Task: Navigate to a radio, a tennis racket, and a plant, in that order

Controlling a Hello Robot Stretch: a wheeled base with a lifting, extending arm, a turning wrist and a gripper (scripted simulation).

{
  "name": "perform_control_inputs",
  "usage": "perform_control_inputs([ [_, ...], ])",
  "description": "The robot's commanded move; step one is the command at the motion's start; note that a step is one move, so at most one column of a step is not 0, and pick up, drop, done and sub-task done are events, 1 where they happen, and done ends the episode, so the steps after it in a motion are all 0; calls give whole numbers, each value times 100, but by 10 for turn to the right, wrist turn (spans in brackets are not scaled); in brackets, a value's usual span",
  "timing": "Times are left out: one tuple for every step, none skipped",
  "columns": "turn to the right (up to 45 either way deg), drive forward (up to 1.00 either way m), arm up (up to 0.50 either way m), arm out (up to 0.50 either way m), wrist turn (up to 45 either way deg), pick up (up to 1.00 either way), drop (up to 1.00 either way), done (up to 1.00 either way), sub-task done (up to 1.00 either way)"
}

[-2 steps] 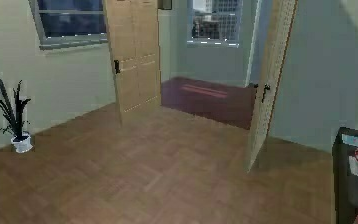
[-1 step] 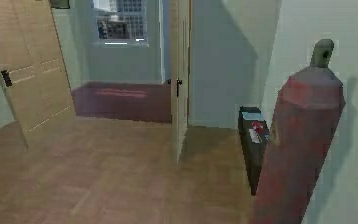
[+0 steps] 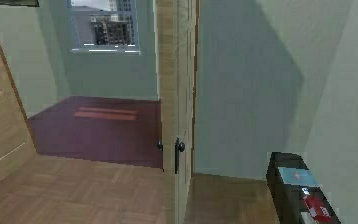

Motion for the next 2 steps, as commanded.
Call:
perform_control_inputs([
  [120,0,0,0,0,0,0,0,0],
  [0,15,0,0,0,0,0,0,0],
])
